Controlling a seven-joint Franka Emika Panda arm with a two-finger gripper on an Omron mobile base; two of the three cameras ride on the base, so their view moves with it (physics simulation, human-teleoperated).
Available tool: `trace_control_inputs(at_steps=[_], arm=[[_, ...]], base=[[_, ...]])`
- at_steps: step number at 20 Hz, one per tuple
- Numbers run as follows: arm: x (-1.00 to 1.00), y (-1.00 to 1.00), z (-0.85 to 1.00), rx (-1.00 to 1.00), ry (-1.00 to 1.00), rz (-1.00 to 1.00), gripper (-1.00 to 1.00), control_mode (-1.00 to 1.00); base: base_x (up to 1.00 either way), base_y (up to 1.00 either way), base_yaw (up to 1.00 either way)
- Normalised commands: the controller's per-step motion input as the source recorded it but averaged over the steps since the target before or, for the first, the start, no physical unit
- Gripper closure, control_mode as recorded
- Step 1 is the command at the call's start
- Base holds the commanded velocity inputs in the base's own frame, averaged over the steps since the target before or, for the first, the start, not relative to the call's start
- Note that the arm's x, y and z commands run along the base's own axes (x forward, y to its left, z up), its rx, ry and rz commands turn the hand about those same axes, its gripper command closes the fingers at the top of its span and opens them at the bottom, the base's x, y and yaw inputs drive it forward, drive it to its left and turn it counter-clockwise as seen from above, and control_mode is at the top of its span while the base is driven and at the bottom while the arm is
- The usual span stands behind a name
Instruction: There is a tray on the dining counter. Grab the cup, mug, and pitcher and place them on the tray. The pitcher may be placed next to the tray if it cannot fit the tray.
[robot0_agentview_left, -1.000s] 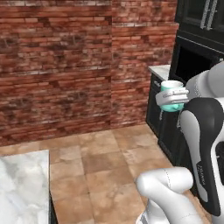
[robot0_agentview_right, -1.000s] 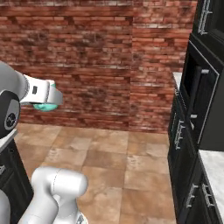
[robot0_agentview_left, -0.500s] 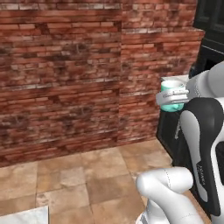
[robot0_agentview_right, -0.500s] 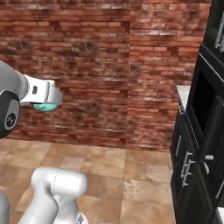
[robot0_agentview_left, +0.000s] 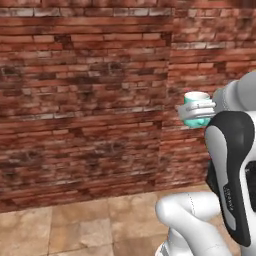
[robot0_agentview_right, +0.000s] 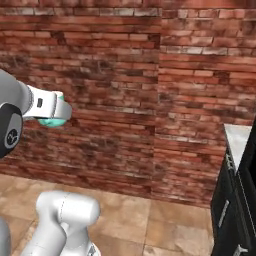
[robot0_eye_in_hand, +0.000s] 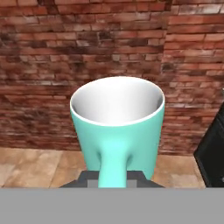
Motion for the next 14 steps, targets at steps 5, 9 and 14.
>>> trace_control_inputs(at_steps=[5, 9, 14], arm=[[0.00, 0.00, 0.00, 0.00, 0.00, 0.00, 1.00, 1.00], [0.00, 0.00, 0.00, 0.00, 0.00, 0.00, 1.00, 1.00], [0.00, 0.00, 0.00, 0.00, 0.00, 0.00, 1.00, 1.00]], base=[[0.96, -0.07, 0.74], [0.88, -0.03, 0.83], [0.84, -0.03, 0.84]])
